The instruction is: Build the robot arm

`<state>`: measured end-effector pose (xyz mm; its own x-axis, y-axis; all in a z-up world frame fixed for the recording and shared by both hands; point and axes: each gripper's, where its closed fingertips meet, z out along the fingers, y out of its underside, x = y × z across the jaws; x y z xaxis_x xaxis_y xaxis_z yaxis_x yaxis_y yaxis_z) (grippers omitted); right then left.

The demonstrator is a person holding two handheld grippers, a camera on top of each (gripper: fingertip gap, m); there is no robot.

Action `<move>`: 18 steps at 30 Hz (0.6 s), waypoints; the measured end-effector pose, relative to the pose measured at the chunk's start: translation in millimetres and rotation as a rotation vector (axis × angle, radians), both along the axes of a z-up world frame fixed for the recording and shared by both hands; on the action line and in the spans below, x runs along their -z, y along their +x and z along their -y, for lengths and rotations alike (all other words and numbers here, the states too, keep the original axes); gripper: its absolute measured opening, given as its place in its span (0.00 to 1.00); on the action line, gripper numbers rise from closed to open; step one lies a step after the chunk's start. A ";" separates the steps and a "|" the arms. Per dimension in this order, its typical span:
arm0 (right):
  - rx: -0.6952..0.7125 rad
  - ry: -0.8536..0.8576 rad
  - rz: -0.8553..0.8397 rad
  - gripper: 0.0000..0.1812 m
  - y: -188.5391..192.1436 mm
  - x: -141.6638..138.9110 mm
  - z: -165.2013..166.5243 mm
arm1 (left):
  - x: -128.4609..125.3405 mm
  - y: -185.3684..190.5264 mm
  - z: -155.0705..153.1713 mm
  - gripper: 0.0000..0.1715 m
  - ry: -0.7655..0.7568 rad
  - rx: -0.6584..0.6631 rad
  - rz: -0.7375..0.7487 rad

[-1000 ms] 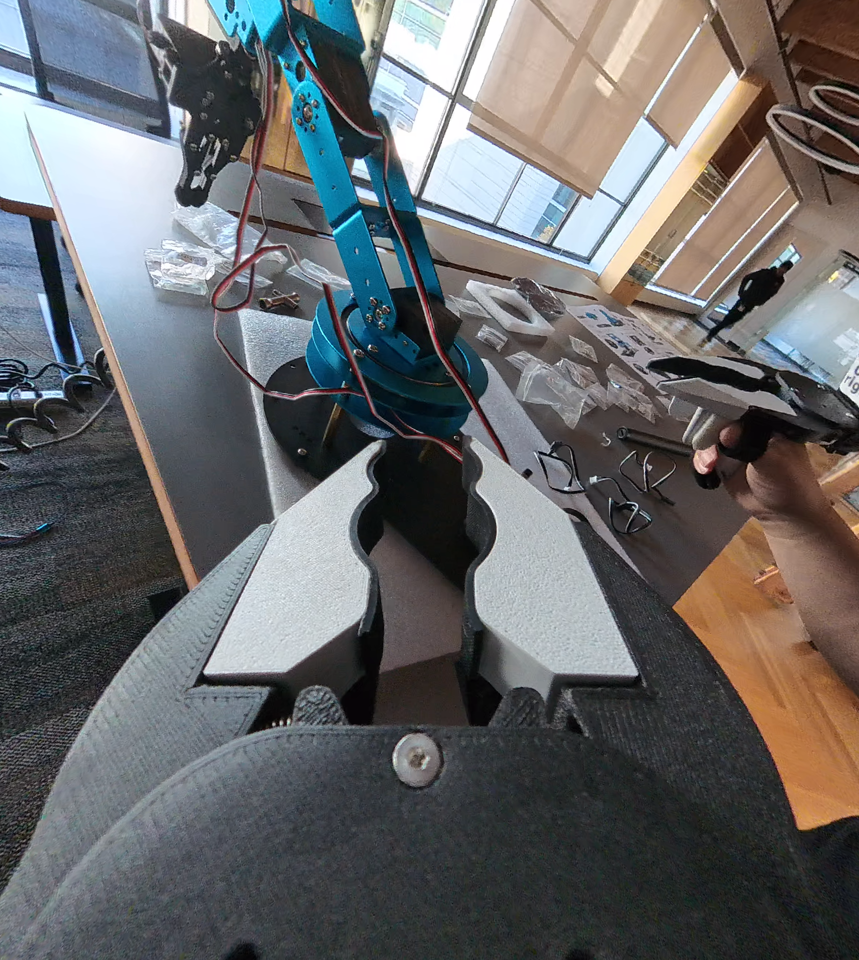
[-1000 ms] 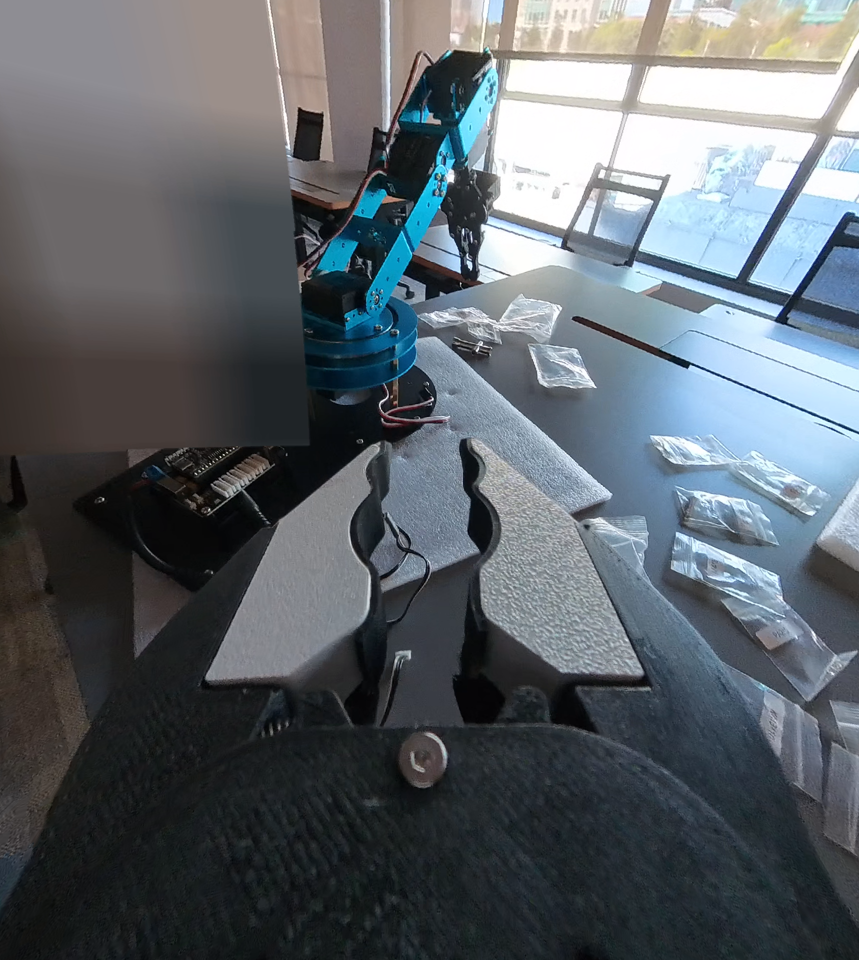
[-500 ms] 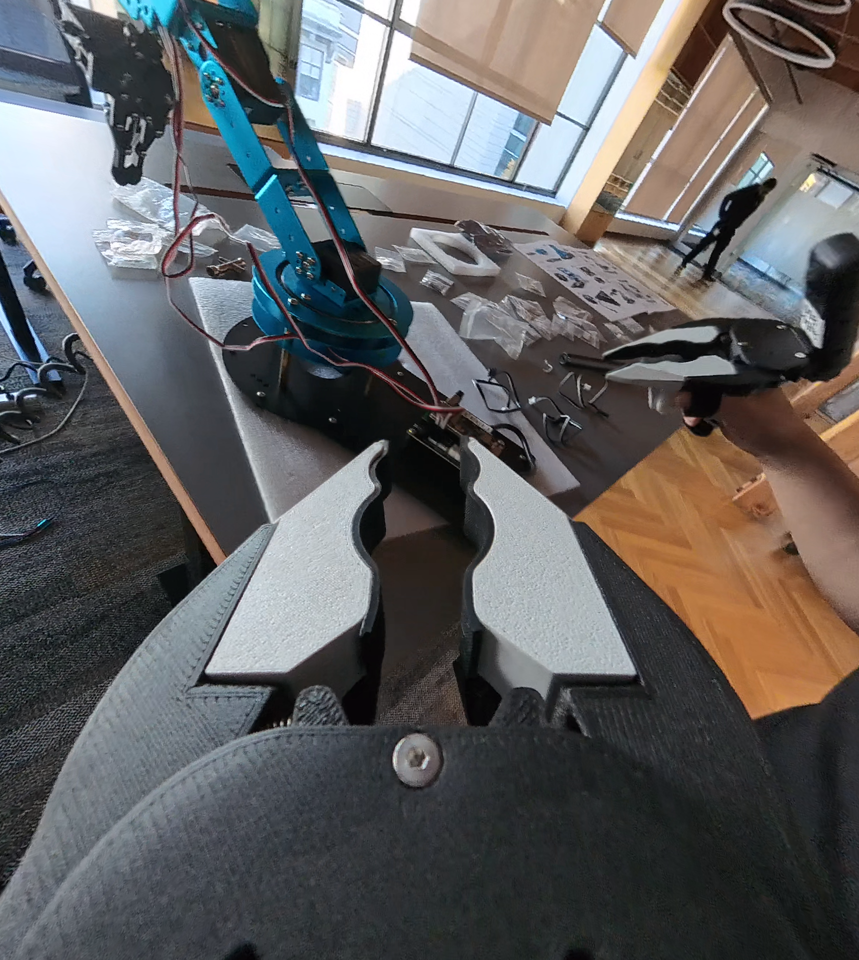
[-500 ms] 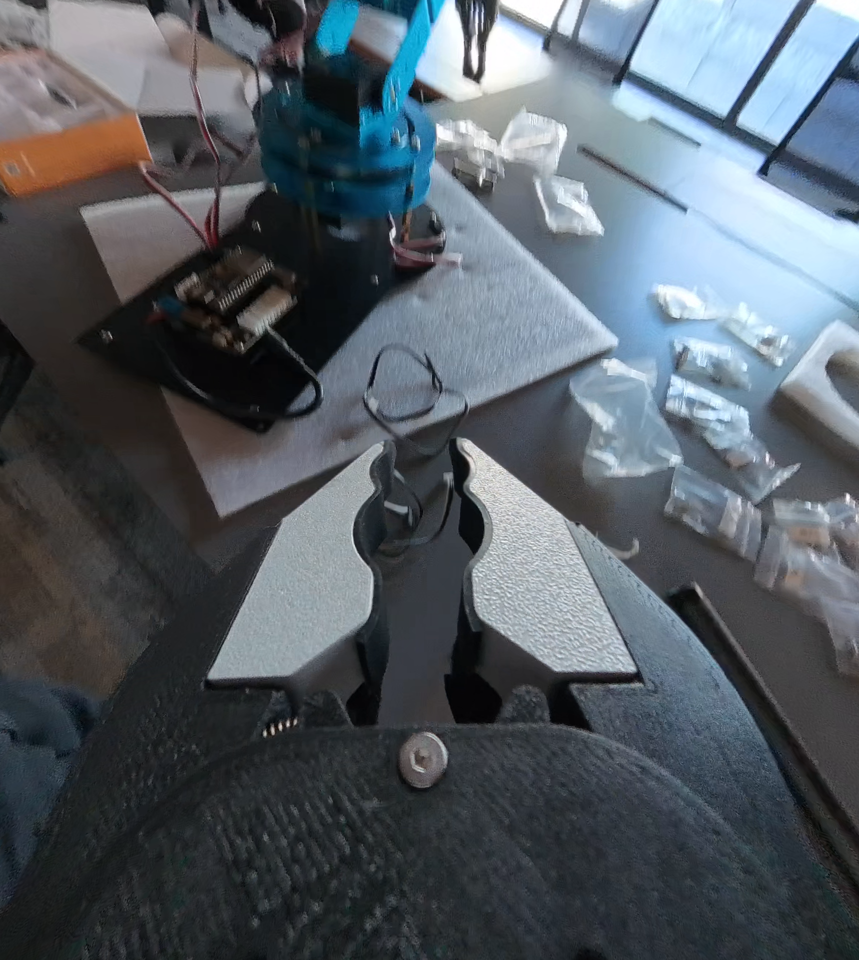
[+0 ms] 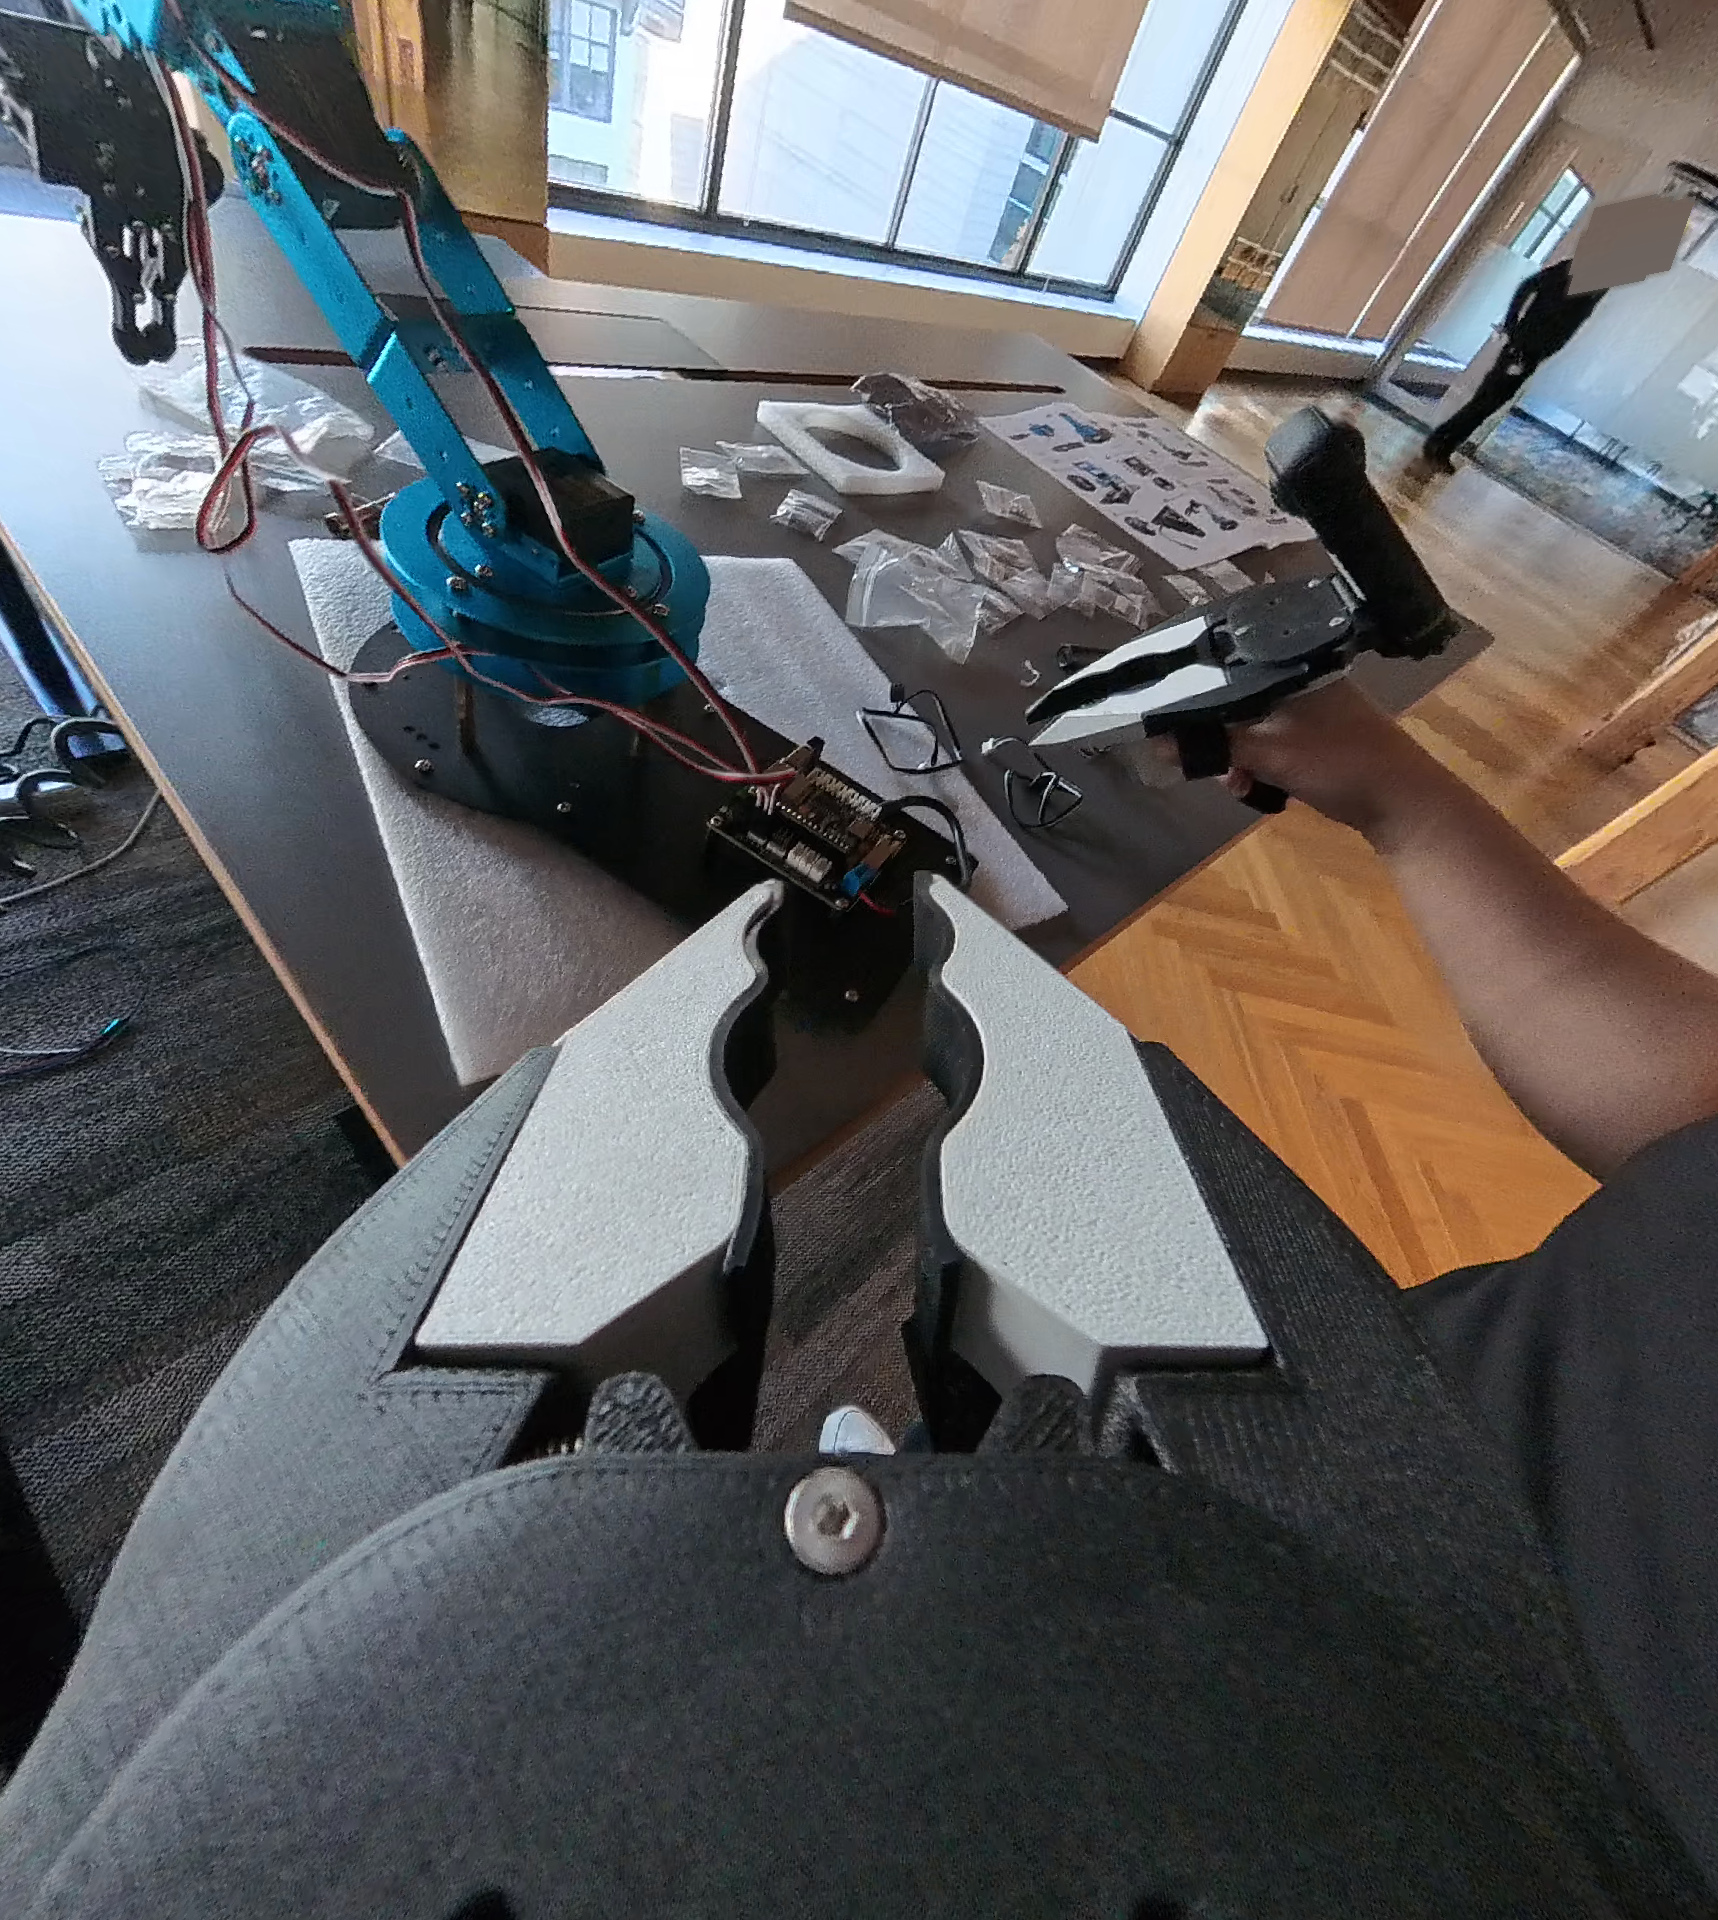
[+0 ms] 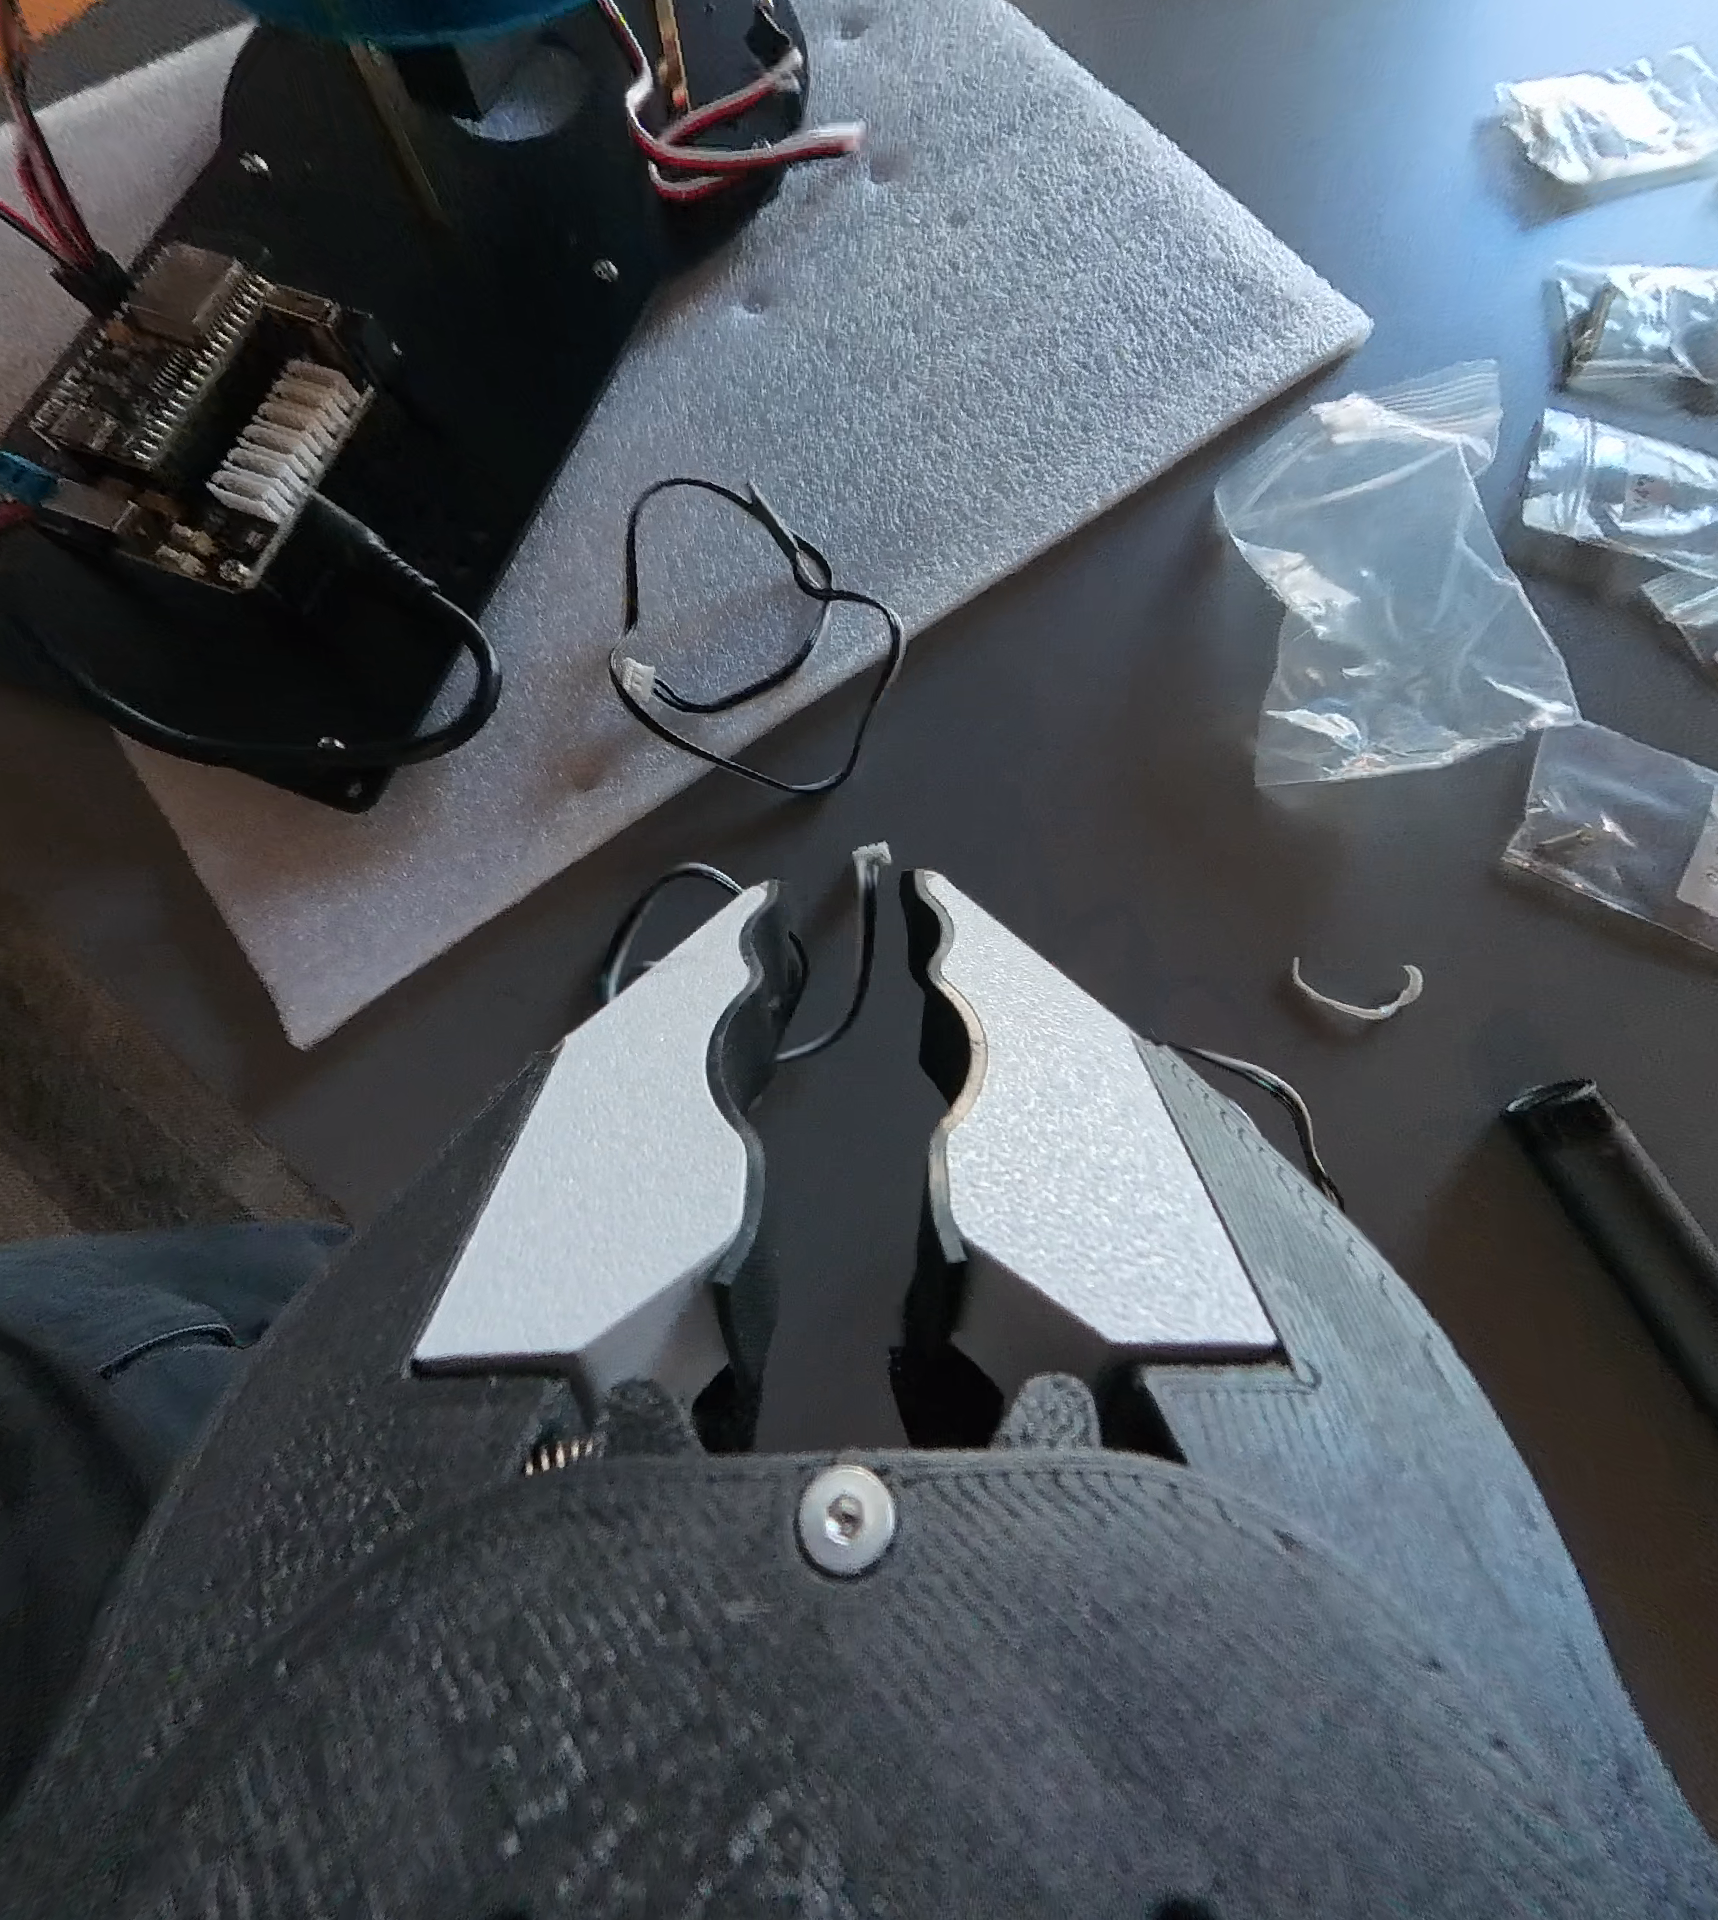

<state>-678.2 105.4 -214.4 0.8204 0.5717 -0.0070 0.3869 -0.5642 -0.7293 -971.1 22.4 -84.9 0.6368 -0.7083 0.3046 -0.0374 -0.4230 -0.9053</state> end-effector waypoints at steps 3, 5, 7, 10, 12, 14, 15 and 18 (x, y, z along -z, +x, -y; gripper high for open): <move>-0.079 0.044 -0.053 0.11 -17.0 -14.7 -0.9 | -5.4 5.3 1.9 0.12 0.009 0.015 -0.007; -0.144 0.079 -0.031 0.11 -26.4 -21.5 -9.1 | -7.3 5.8 2.6 0.12 0.017 0.014 -0.018; -0.237 0.124 0.013 0.12 -37.8 -22.6 -21.0 | -7.8 5.6 3.1 0.12 0.017 0.012 -0.025; -0.295 0.136 0.047 0.12 -45.4 -14.4 -40.5 | -9.3 5.7 4.9 0.12 0.012 0.018 -0.026; -0.297 0.120 0.054 0.12 -47.7 -7.8 -48.1 | -9.8 4.2 5.3 0.12 0.017 0.015 -0.033; -0.300 0.127 0.067 0.11 -50.4 -4.3 -51.9 | -8.3 1.9 5.0 0.11 0.013 0.010 -0.042; -0.296 0.128 0.074 0.11 -51.0 -2.8 -53.3 | -7.2 0.9 4.7 0.11 0.008 0.009 -0.043; -0.297 0.132 0.070 0.11 -54.6 -2.1 -53.4 | -2.9 -4.3 2.4 0.11 0.003 0.003 -0.041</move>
